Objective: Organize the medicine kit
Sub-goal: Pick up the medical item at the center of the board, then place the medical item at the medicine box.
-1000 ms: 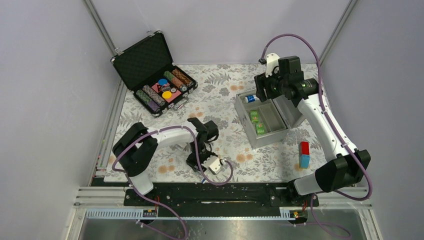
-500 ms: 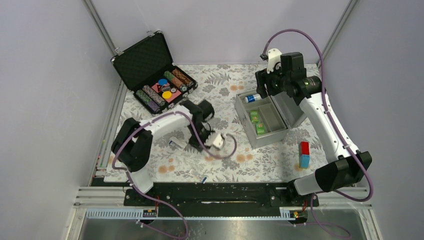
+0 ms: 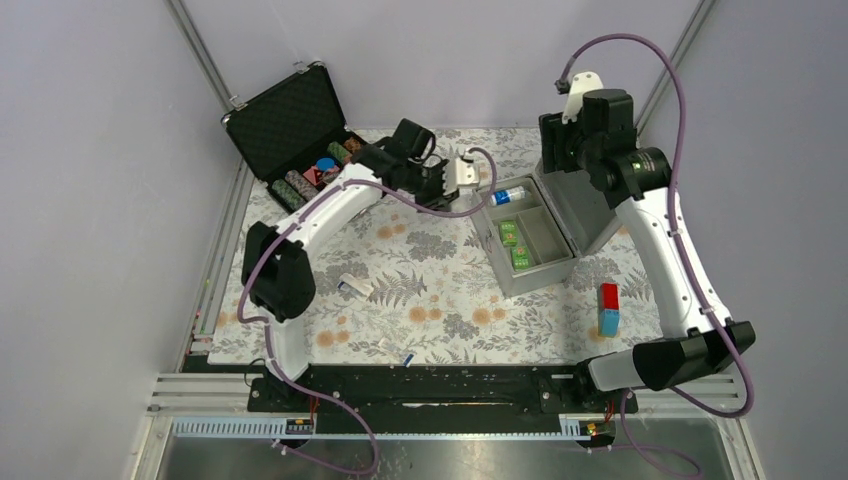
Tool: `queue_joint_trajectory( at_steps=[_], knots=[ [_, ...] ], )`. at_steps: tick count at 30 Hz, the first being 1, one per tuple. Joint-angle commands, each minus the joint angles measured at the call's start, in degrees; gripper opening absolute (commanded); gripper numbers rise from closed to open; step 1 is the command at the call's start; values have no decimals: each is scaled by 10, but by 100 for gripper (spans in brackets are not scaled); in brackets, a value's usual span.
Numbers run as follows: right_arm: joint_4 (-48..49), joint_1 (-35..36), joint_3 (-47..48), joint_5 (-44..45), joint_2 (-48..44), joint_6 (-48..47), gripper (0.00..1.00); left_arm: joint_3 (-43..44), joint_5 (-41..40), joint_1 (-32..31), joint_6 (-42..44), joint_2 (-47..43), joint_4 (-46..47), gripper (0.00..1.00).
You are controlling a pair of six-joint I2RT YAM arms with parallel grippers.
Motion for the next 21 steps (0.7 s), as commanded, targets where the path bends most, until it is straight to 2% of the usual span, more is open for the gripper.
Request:
queue_joint_trajectory(
  at_steps=[1,5,8,13,18,21],
  knots=[
    [33,-4,27,58,-34,38,66,-12,-24,-32,-149,25,244,16],
    [41,-9,38,61,-20,37,67,-44,-105,-67,-223,44,375,13],
    [45,-17,46,61,-12,44,66,-38,-132,-81,-267,65,407,13],
    [51,-27,48,46,-6,62,66,20,-141,-90,-314,113,361,17],
    [56,-31,48,36,-8,62,66,21,-166,-100,-318,129,353,18],
    [58,-34,41,36,-13,62,66,15,-165,-104,-315,134,354,22]
  ],
)
